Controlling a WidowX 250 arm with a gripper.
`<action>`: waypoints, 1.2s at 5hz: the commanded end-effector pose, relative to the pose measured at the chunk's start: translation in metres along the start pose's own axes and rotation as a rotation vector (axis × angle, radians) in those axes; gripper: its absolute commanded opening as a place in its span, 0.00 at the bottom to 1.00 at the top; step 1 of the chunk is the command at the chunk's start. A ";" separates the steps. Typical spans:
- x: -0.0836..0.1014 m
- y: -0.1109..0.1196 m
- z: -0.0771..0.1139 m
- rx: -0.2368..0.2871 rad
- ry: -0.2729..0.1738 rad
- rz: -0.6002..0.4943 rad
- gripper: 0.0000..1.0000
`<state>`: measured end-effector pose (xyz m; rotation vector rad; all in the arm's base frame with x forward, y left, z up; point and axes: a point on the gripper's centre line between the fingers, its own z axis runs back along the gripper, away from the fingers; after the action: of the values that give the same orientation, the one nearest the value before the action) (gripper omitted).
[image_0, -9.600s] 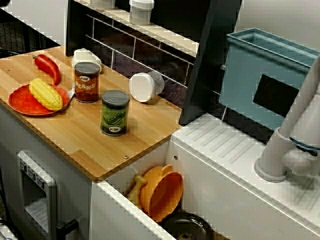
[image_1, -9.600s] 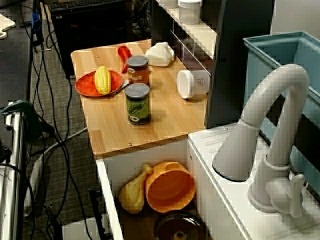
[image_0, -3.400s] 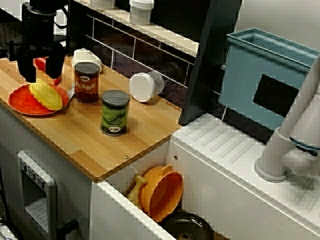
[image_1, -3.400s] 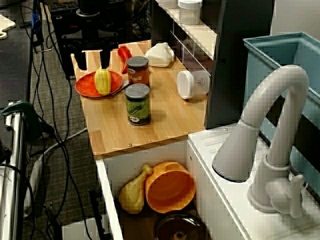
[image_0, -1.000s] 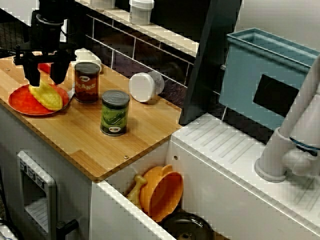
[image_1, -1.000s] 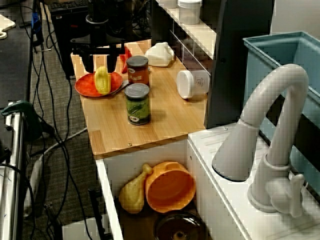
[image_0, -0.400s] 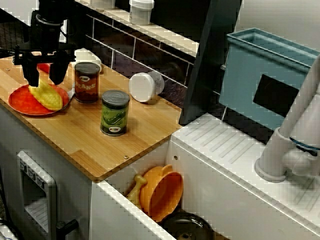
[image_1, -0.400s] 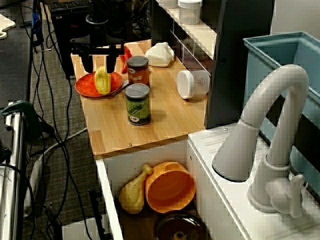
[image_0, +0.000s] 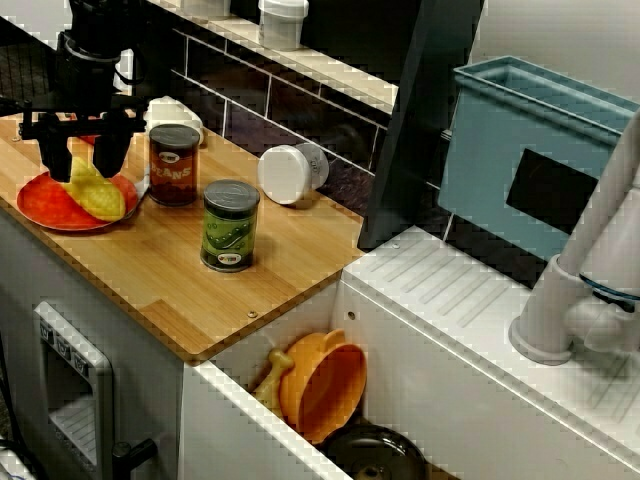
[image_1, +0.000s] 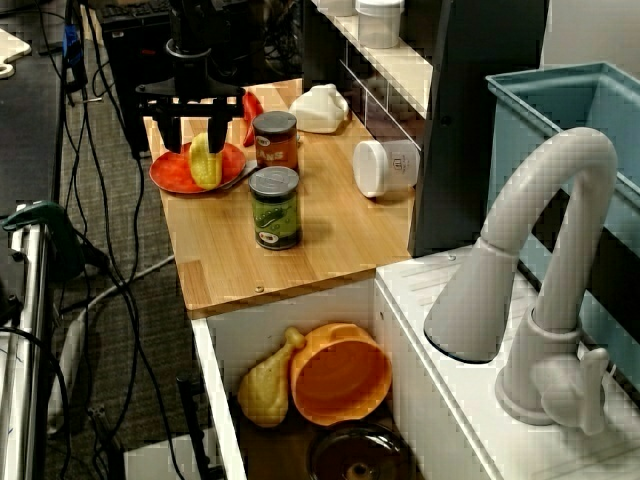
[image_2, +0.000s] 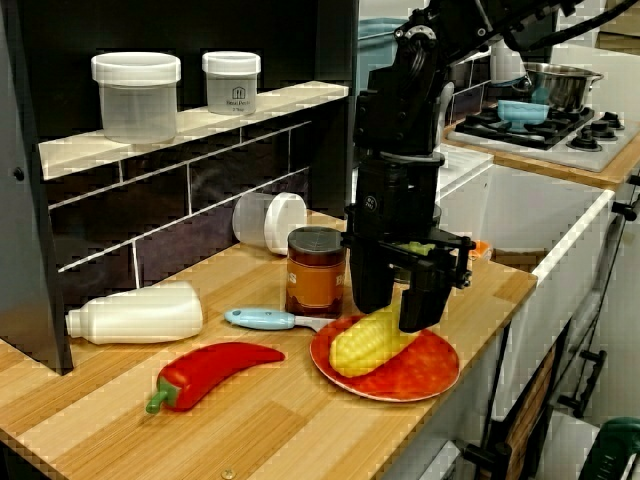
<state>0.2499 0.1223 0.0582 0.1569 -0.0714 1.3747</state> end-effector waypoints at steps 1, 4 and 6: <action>0.003 0.002 0.002 -0.022 -0.042 0.030 1.00; 0.009 -0.004 -0.005 -0.005 -0.050 0.044 1.00; 0.011 -0.005 -0.001 -0.001 -0.034 0.043 1.00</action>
<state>0.2616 0.1302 0.0473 0.1868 -0.0635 1.4004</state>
